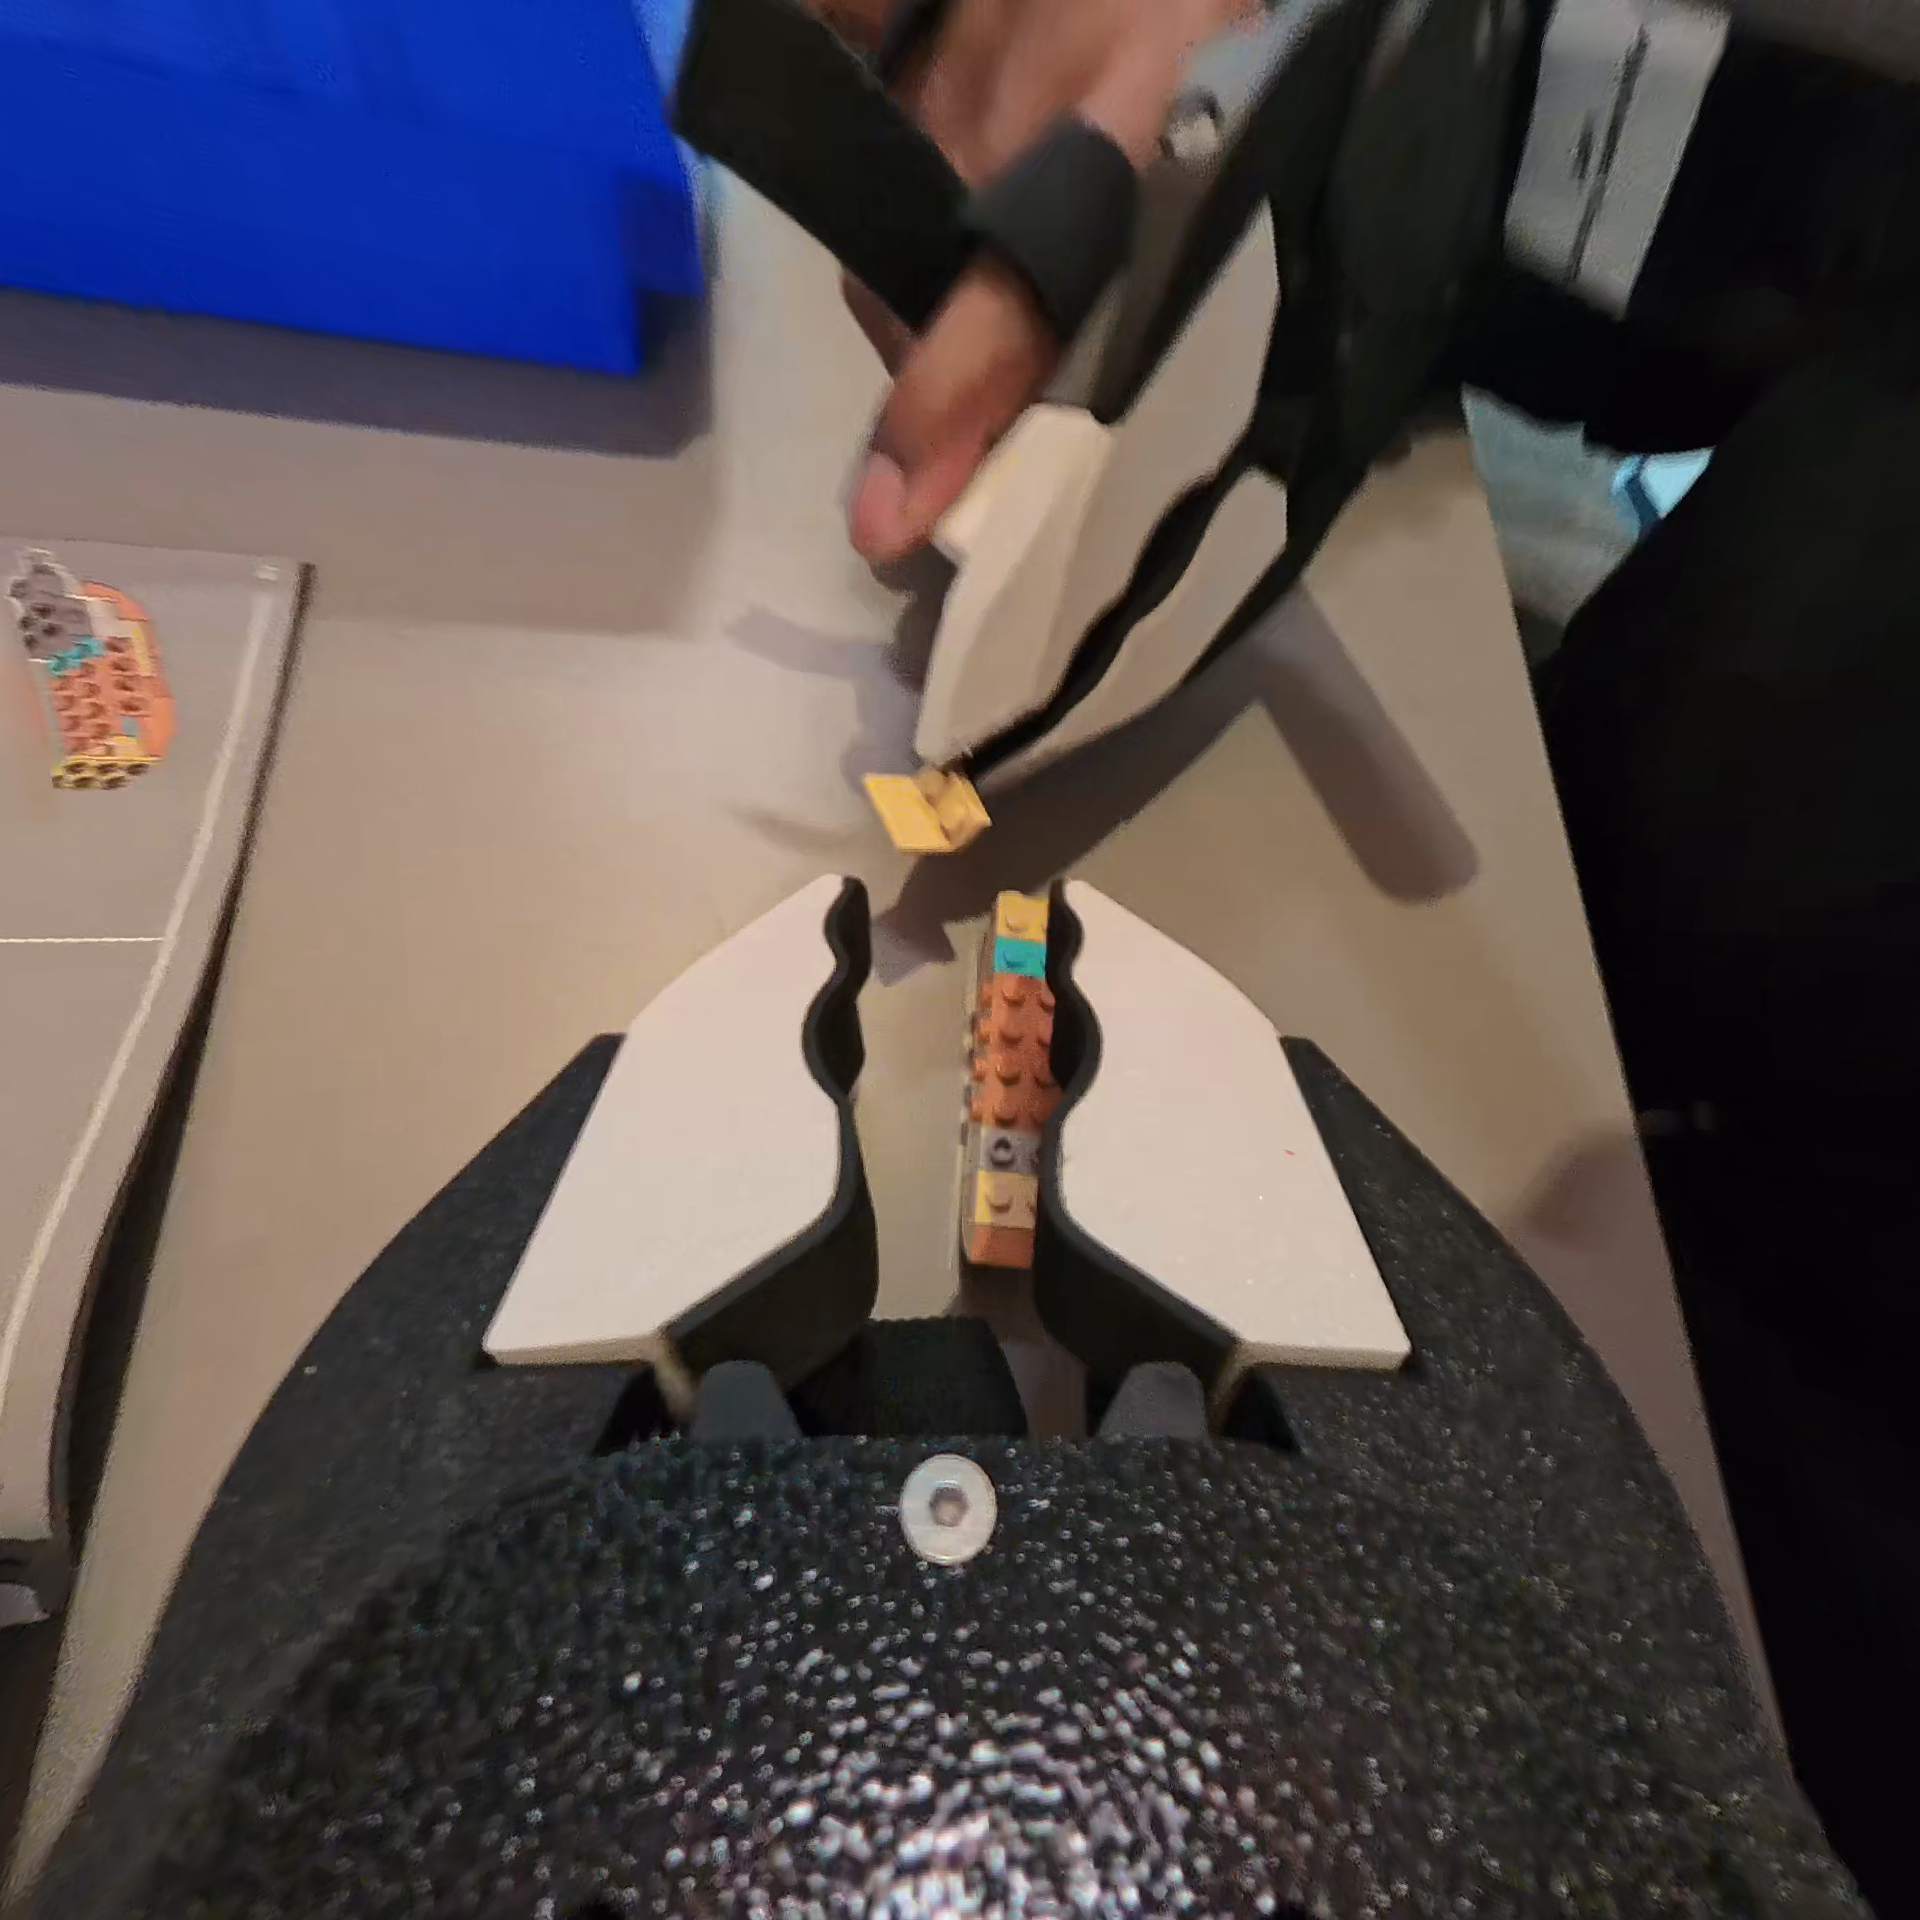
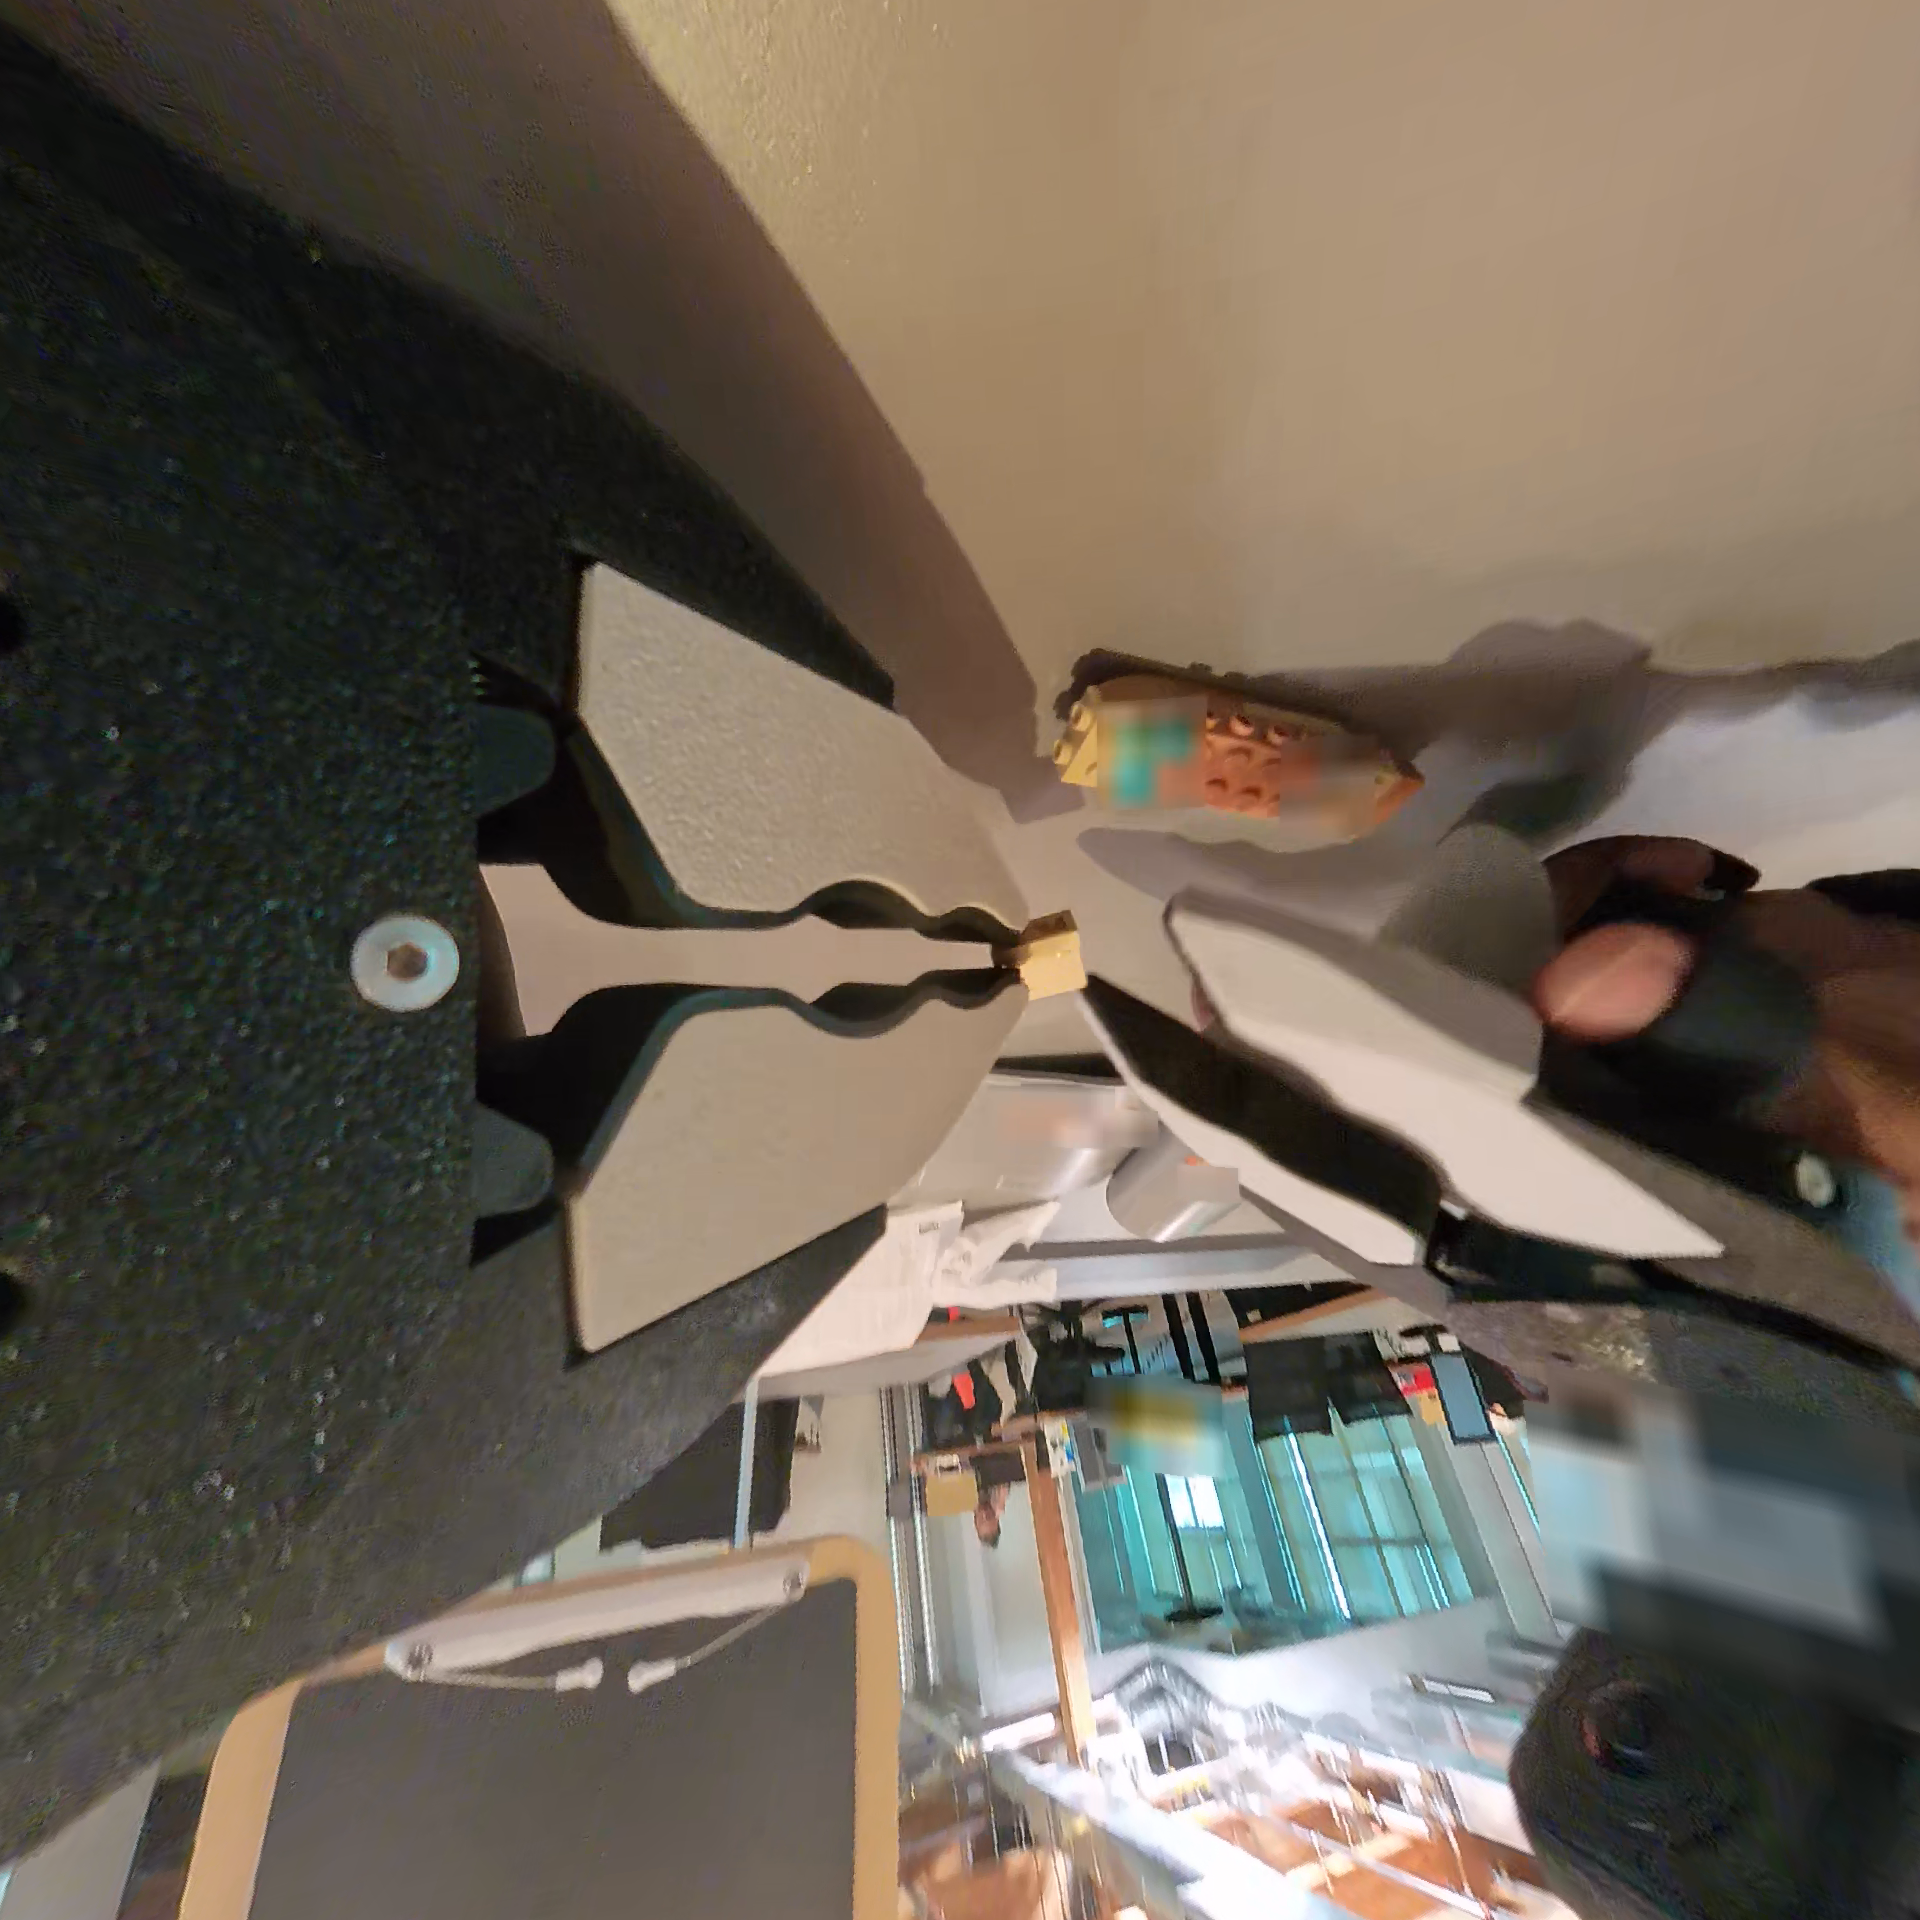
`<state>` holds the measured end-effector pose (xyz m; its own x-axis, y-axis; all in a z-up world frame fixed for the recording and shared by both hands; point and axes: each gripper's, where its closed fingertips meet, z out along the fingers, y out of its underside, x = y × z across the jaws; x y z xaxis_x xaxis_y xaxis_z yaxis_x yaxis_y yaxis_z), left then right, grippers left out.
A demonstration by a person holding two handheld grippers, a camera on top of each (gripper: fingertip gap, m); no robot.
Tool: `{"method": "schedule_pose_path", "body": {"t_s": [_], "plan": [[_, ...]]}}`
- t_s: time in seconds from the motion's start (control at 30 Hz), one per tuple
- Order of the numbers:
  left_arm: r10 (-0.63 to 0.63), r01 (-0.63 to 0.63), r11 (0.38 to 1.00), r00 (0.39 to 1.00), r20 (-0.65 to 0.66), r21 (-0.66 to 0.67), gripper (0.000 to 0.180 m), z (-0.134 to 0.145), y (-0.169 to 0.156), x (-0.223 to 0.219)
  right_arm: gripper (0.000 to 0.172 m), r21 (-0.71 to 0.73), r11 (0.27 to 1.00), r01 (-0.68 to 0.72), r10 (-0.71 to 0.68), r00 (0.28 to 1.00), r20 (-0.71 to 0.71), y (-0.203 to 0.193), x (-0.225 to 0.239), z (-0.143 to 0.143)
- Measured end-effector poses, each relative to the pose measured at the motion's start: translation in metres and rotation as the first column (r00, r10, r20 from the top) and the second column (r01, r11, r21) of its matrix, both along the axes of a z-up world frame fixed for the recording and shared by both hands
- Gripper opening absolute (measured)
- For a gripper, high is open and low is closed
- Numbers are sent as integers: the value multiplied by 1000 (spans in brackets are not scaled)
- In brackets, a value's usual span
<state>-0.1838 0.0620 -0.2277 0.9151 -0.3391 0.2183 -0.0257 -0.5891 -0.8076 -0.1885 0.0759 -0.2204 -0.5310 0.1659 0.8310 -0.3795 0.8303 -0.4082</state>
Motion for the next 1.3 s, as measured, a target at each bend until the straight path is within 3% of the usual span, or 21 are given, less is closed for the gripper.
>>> {"method": "schedule_pose_path", "body": {"t_s": [0.13,0.4,0.5,0.63,0.73,0.83,1.2,1.3], "plan": [[64,-70,996,991,117,54,24,13,6,-6,4,60,998,-5,10,996,-91,-5,0,1],[48,-51,998,991,125,26,5,4,5,-2,5,124,992,-25,50,978,-202,-14,4,5],[13,-18,997,998,67,78,3,8,5,-2,7,54,998,-24,31,991,-128,-13,3,5],[-47,65,987,991,-123,148,3,10,2,-4,14,-229,973,-5,49,981,188,-9,8,12],[-116,169,967,958,-261,191,3,12,-1,4,17,-413,908,71,120,900,419,-8,12,17],[-194,295,930,900,-390,218,3,13,-3,21,21,-503,857,109,229,795,562,-16,21,17],[-306,554,796,717,-626,245,3,16,-13,60,24,-527,849,49,435,502,747,-32,64,6],[-304,605,757,662,-685,249,3,17,-16,67,24,-526,850,33,455,458,764,-35,69,5]]}}
